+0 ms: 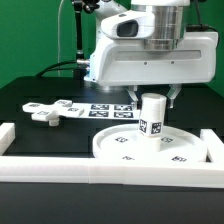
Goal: Assemble round table
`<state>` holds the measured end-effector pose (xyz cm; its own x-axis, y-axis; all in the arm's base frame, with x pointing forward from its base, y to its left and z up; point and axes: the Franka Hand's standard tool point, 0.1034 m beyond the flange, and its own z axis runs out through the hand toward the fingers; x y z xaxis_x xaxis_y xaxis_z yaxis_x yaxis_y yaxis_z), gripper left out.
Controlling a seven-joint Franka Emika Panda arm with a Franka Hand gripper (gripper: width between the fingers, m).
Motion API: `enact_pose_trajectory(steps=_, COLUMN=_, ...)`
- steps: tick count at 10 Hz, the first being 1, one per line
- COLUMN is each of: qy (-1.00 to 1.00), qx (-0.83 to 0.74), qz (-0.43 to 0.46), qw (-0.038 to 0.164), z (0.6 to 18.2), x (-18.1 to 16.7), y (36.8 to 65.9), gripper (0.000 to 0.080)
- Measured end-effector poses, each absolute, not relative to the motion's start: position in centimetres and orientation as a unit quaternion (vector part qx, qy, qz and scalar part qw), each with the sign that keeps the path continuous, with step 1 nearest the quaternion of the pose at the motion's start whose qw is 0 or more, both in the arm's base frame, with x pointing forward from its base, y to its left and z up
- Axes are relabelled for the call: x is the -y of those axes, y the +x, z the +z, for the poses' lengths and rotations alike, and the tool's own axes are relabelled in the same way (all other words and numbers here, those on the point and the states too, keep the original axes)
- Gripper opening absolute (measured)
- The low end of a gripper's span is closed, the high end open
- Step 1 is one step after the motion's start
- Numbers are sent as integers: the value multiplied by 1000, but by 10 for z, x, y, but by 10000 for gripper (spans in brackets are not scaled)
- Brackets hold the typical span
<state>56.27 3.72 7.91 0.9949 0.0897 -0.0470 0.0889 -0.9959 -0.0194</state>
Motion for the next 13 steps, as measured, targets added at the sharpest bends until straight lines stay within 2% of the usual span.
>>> enact_pose_trajectory(steps=5, qy=-965, qx=-258, qz=27, qw=42, z=78, x=-38, y=562, gripper=409)
enact_pose_trajectory(steps=13, qy=-877, qx=-477, qz=43, qw=47, z=77, x=-44, y=561, gripper=409)
